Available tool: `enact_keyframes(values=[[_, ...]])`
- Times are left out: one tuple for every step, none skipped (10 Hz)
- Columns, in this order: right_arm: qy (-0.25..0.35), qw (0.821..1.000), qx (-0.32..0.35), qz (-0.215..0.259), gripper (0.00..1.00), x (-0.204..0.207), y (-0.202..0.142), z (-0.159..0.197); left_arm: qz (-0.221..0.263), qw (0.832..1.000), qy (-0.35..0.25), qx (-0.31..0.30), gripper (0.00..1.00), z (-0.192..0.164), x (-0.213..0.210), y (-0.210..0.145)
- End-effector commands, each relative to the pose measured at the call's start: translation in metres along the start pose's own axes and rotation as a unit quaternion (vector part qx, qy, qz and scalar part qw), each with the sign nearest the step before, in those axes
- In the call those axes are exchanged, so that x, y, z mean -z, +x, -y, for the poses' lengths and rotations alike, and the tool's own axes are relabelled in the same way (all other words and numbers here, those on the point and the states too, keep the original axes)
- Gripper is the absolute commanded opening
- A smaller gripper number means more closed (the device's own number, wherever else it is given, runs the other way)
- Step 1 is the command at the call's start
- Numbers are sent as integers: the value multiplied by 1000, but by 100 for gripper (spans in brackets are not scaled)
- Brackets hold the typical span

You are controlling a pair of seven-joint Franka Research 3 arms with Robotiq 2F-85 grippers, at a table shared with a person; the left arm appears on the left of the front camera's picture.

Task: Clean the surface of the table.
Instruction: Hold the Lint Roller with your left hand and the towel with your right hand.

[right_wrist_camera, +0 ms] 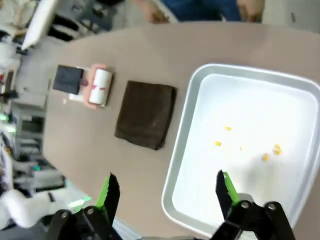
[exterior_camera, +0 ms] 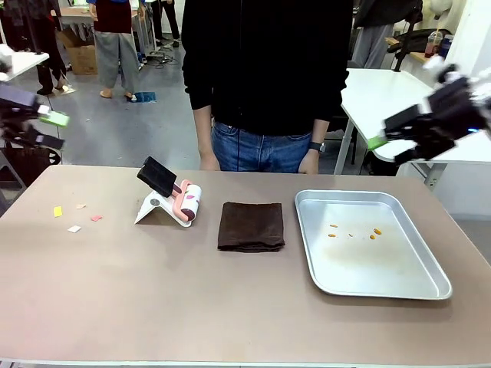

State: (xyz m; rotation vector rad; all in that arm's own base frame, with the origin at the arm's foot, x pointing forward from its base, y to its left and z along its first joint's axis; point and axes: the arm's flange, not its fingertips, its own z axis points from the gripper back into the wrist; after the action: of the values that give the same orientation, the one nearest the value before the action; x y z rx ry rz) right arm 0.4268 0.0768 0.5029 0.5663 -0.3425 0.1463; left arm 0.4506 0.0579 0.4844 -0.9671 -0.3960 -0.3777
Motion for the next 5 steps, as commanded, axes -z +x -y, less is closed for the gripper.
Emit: enact_keyframes(values=[[-40, 998, 14, -54, 100, 46, 54, -25, -32, 996, 80, -6, 100, 2, 28, 19], [-51, 996, 30, -65, 100, 78, 66, -47, -40, 994, 100, -18, 100, -1, 46, 27], [-46, 994, 74, -63, 100, 105, 71, -66, -52, 988, 142, -21, 100, -5, 61, 31], [-34, 991, 93, -85, 100, 134, 67, -81, -62, 987, 145, -18, 100, -12, 77, 35], [-39, 986, 115, -113, 100, 159, 58, -93, -46, 988, 144, -30, 100, -21, 86, 40]])
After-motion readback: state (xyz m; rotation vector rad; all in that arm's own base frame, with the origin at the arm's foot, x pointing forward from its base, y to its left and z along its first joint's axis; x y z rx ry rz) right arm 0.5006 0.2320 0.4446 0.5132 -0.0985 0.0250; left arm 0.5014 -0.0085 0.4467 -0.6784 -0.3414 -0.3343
